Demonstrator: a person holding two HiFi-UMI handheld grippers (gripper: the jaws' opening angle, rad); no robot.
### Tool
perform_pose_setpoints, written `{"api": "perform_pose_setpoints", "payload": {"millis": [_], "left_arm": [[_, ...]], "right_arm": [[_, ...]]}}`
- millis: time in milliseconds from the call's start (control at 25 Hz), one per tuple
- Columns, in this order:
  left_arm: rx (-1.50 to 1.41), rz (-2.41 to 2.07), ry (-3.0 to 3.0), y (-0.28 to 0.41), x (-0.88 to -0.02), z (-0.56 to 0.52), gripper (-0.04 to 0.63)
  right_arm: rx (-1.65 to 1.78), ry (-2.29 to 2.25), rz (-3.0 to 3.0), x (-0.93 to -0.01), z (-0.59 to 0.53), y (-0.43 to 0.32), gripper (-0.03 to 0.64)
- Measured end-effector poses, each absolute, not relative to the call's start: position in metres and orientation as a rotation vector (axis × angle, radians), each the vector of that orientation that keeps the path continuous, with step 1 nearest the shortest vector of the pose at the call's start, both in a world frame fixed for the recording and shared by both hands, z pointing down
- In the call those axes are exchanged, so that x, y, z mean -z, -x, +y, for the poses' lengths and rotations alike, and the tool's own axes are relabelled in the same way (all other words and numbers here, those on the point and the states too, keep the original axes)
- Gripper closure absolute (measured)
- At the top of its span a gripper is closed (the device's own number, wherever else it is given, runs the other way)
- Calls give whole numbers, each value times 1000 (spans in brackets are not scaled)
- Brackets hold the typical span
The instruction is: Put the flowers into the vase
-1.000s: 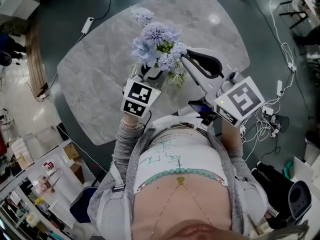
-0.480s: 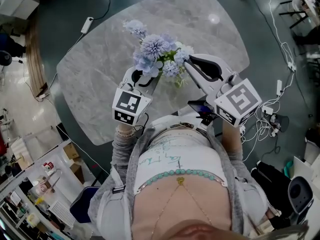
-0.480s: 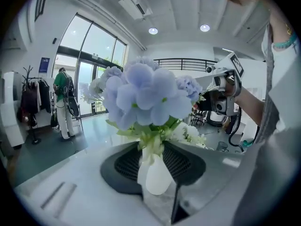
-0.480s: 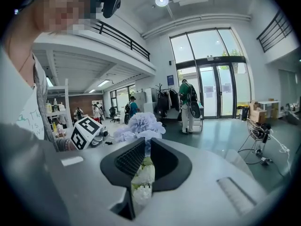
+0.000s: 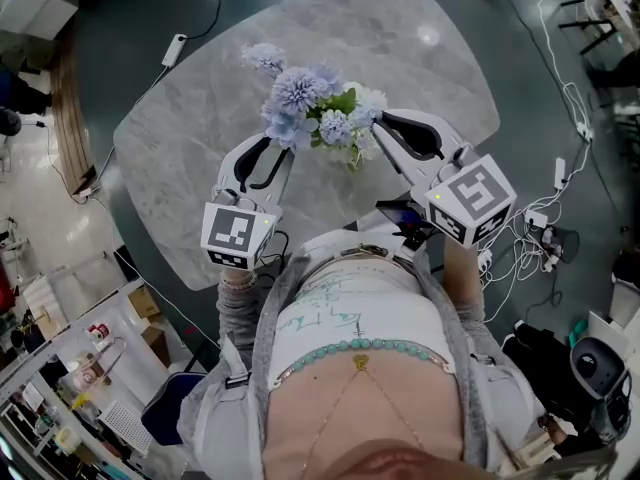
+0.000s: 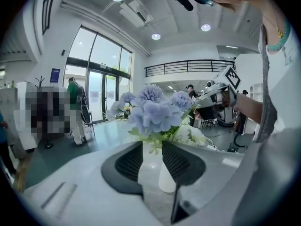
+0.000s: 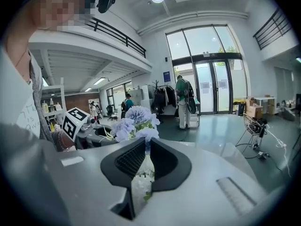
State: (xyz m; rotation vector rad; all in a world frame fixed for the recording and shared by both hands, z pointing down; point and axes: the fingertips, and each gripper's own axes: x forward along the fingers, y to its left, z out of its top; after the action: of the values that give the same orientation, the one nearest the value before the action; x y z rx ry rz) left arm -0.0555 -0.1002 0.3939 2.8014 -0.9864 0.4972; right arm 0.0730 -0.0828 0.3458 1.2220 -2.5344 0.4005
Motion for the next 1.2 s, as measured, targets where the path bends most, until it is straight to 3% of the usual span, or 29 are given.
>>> {"api": "perform_pose_setpoints", "payload": {"millis": [200,360,600,1200], "left_arm": [[-254,-1214,-2750,100,-362,-133,492],[40,-992,-2740,90,-324,-138,503],[-179,-938,-2869,55,-340,-128,503],[-140,-890,-2889,43,-340,-118,517]], "right_arm": [[-397,-1209,-2533,-347,-81,-70,558],[-399,-1206,-2530,-348,-82,-68,558],[-423,-1204,-2521,-356,-81,-69,560],[-412,-1198,-2568,-357,-78,-66,558]]}}
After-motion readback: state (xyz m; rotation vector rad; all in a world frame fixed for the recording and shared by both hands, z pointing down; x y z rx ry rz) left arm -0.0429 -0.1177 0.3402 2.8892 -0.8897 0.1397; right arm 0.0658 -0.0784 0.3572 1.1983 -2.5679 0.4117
